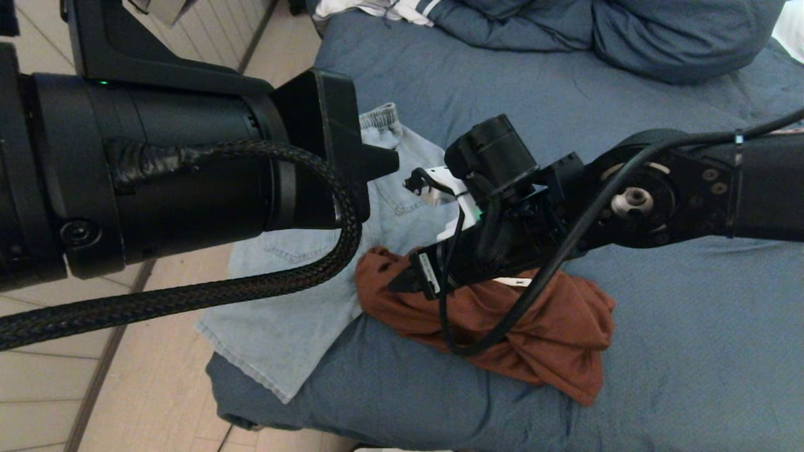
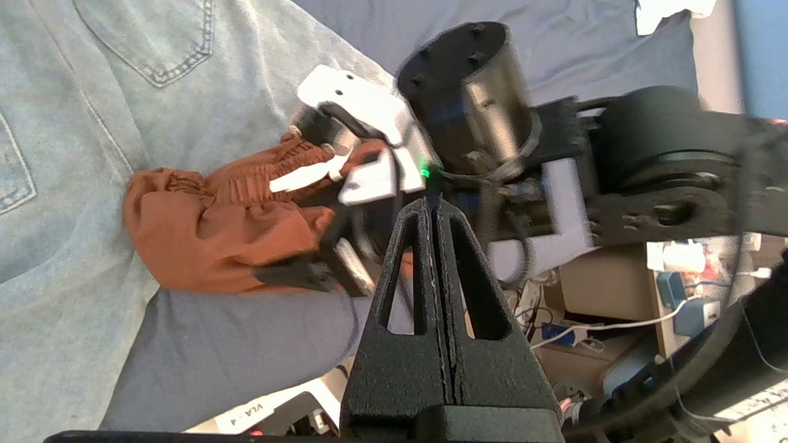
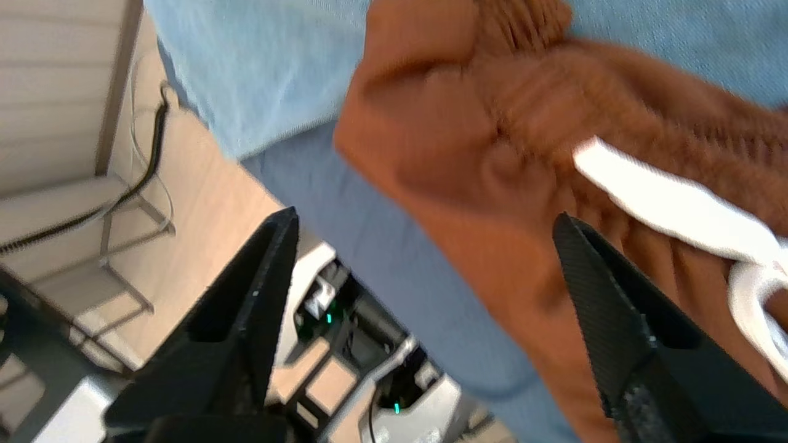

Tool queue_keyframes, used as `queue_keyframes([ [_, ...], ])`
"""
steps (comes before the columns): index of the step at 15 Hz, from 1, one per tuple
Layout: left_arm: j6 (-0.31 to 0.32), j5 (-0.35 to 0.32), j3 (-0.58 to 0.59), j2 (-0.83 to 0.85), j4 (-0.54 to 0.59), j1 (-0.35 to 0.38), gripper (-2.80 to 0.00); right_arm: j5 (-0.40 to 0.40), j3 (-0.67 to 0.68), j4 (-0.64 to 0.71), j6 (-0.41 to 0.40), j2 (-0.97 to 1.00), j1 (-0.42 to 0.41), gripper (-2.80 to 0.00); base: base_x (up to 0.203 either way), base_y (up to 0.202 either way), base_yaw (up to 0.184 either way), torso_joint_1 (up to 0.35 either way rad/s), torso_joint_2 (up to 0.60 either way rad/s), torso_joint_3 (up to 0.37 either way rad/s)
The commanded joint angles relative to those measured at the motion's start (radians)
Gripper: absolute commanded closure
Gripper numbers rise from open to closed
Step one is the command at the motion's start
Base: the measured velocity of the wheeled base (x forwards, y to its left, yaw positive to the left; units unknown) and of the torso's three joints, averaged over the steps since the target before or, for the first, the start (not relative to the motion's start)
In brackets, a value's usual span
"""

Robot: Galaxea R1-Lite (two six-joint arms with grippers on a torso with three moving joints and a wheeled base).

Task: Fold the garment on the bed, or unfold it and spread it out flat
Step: Unford the brown shorts

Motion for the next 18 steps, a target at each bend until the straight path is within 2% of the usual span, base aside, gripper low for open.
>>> queue_keyframes([
  [1,-0.003,0.002,0.000,0.007,0.001,0.000,0.00,-0.004,0.020,-0.084,0.005,0.045,-0.003,-2.80,0.000,0.000,0.000,0.000,0.00,0.000],
  [3,-0.011,0.002,0.000,0.009,0.001,0.000,0.00,-0.008,0.011,-0.175,0.016,0.092,-0.011,-2.80,0.000,0.000,0.000,0.000,0.00,0.000],
  [7,-0.015,0.002,0.000,0.017,0.001,0.000,0.00,-0.009,0.044,-0.182,0.019,0.139,-0.017,-2.80,0.000,0.000,0.000,0.000,0.00,0.000],
  [10,-0.015,0.001,0.000,0.021,0.001,0.000,0.00,-0.008,0.211,-0.187,0.019,0.077,0.000,-2.80,0.000,0.000,0.000,0.000,0.00,0.000],
  [13,-0.015,0.002,0.000,0.021,0.001,0.000,0.00,-0.006,0.444,-0.197,0.020,-0.045,0.030,-2.80,0.000,0.000,0.000,0.000,0.00,0.000],
  [16,-0.015,0.000,0.000,0.030,0.001,0.000,0.00,-0.006,0.644,-0.300,0.019,-0.123,0.046,-2.80,0.000,0.000,0.000,0.000,0.00,0.000],
  [18,-0.015,0.000,0.002,0.032,0.001,0.000,0.00,-0.007,0.694,-0.376,0.019,-0.153,0.055,-2.80,0.000,0.000,0.000,0.000,0.00,0.000],
])
